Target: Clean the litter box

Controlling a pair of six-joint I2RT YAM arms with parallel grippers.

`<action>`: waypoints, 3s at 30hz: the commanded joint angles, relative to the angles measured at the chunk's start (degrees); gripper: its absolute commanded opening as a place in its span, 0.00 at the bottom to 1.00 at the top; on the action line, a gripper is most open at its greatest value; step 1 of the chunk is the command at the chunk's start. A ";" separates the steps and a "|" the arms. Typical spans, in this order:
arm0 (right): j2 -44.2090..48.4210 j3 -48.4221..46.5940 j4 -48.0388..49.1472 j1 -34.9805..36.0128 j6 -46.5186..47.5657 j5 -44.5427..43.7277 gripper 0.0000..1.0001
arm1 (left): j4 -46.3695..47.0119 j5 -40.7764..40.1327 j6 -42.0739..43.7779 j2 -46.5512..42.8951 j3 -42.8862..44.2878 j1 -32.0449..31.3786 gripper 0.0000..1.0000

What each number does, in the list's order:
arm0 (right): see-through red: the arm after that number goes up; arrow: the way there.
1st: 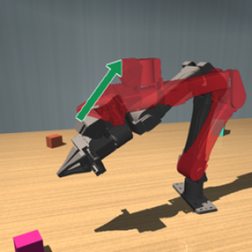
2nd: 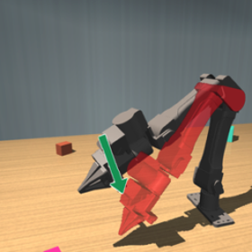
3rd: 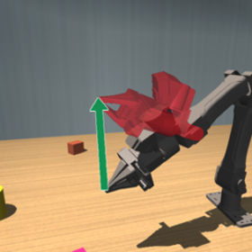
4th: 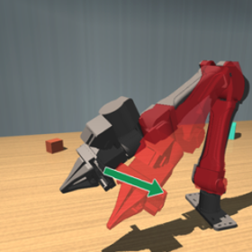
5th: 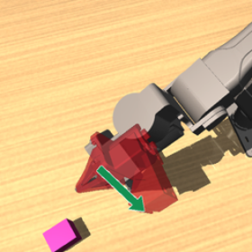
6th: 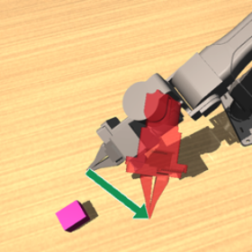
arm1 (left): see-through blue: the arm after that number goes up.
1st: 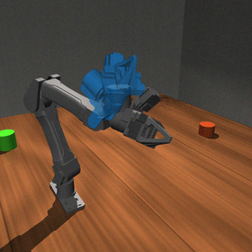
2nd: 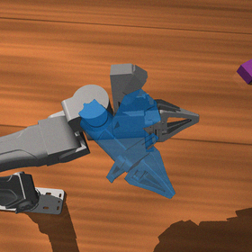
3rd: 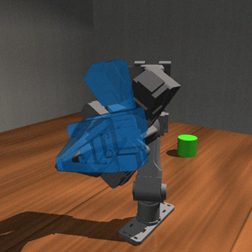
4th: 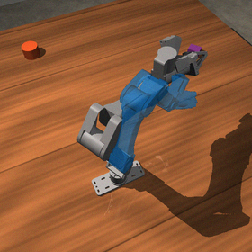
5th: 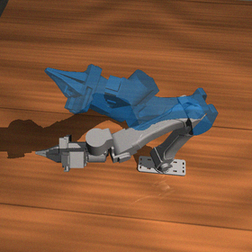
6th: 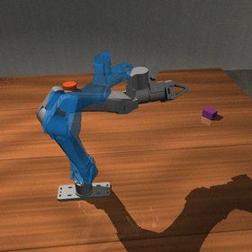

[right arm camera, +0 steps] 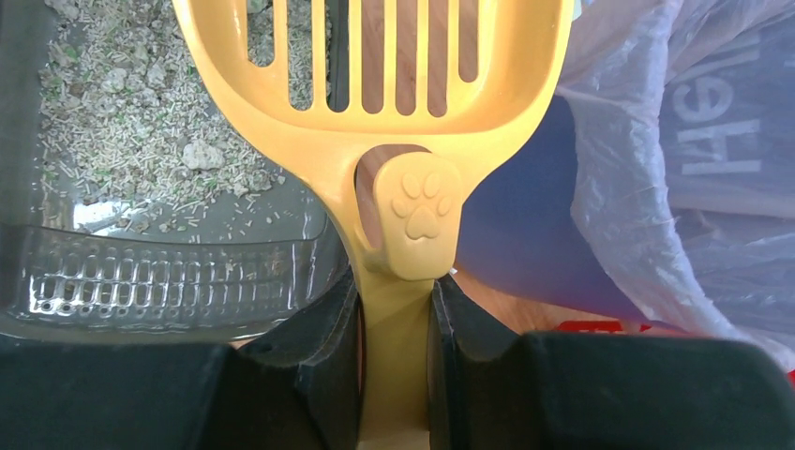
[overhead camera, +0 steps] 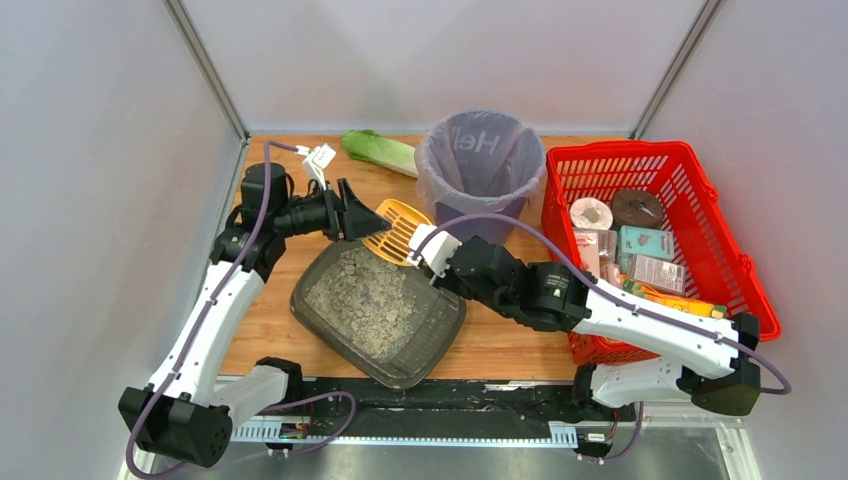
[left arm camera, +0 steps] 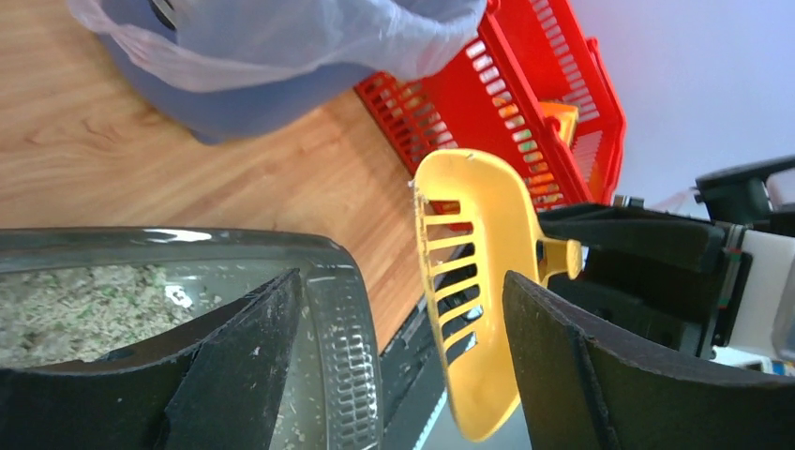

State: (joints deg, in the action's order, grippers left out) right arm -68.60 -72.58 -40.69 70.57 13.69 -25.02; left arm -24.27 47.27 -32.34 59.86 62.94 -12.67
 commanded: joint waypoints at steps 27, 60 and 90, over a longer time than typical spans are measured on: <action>26.93 16.93 24.23 -24.32 -38.64 28.25 1.00 | 30.85 8.98 -21.18 -4.39 -13.88 7.92 0.00; 28.43 28.98 38.95 -31.72 -51.93 38.82 0.00 | 10.31 4.42 -0.02 -6.95 -13.10 7.83 0.66; 25.45 12.63 0.17 -26.38 -62.46 34.51 0.00 | -17.91 -41.73 27.24 -5.10 -8.36 7.83 0.77</action>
State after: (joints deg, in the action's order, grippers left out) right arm -42.57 -57.65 -40.88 40.53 -43.11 8.12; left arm -39.59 7.75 -6.94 53.49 53.30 -5.10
